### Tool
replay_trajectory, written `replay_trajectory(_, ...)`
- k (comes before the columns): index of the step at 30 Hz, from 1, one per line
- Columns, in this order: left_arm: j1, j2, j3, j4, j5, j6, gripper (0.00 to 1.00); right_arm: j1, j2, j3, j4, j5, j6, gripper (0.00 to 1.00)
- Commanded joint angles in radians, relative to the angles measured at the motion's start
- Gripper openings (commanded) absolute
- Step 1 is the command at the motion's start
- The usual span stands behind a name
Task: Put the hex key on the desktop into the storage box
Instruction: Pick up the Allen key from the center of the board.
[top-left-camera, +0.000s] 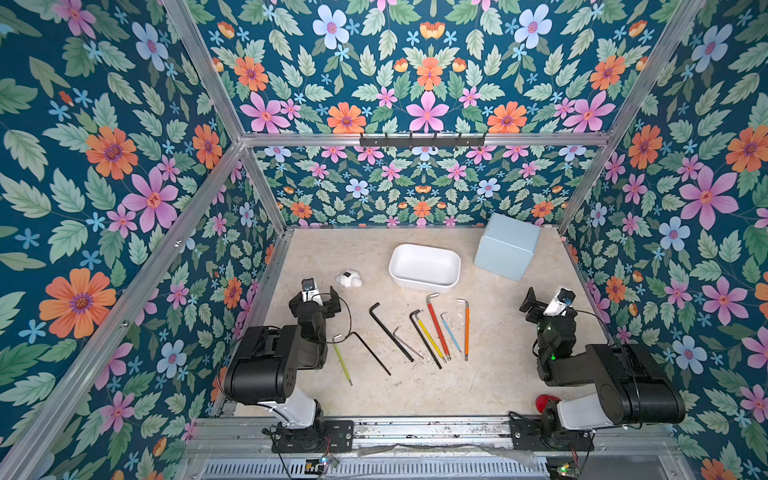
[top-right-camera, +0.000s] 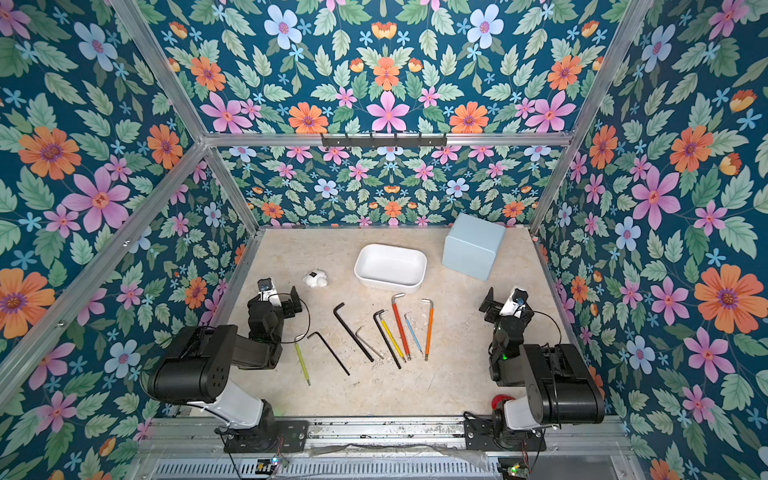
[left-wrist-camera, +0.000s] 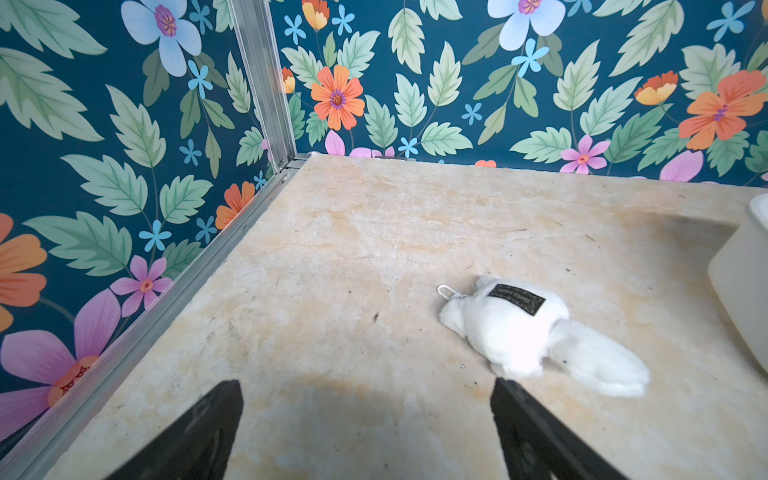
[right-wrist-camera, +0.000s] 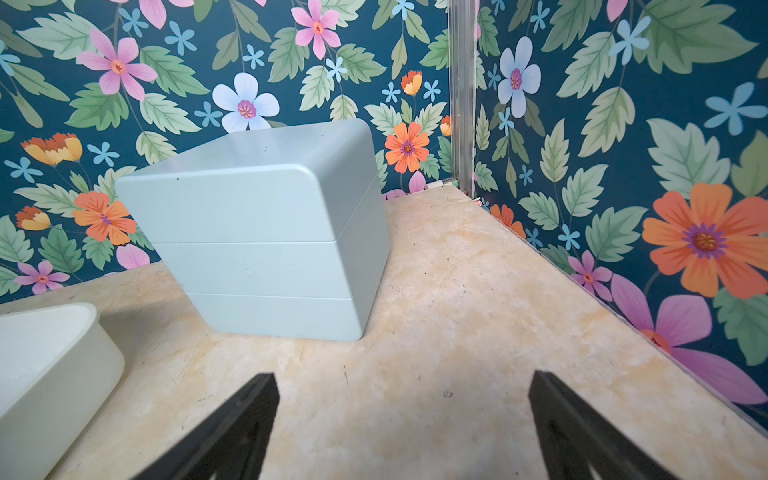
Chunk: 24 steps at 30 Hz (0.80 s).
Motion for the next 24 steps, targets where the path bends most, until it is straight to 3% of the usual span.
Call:
replay_trajectory(1, -0.002, -0.091, 0.140, -0.281, -0.090, -0.026, 0.99, 0.022, -0.080, 0.029, -0.082, -0.010, -0.035, 0.99)
replay_trajectory(3, -0.002, -0.139, 0.301, -0.525, -0.115, -0.032, 1.00, 0.096, -0.198, 0.136, -0.356, 0.080, -0.076, 0.99)
replay_trajectory(5, -0.012, -0.158, 0.403, -0.595, -0.091, -0.046, 0.99, 0.166, -0.261, 0.239, -0.533, 0.131, -0.099, 0.99)
replay_trajectory(8, -0.052, -0.155, 0.571, -0.738, -0.101, -0.045, 0.99, 0.221, -0.288, 0.468, -0.914, 0.234, 0.068, 0.99)
replay_trajectory(12, -0.060, -0.122, 0.729, -0.911, -0.073, -0.046, 0.99, 0.267, -0.174, 0.873, -1.504, 0.170, 0.225, 0.99)
replay_trajectory(16, -0.061, -0.093, 0.808, -1.016, 0.002, -0.031, 0.99, 0.406, -0.145, 0.993, -1.728, 0.243, 0.226, 0.99)
replay_trajectory(20, -0.062, -0.090, 0.832, -1.078, 0.055, -0.050, 1.00, 0.411, -0.142, 1.016, -1.877, 0.133, 0.360, 0.99)
replay_trajectory(24, -0.061, -0.098, 0.844, -1.087, 0.089, -0.073, 0.99, 0.411, -0.014, 1.111, -2.054, 0.025, 0.427, 0.99)
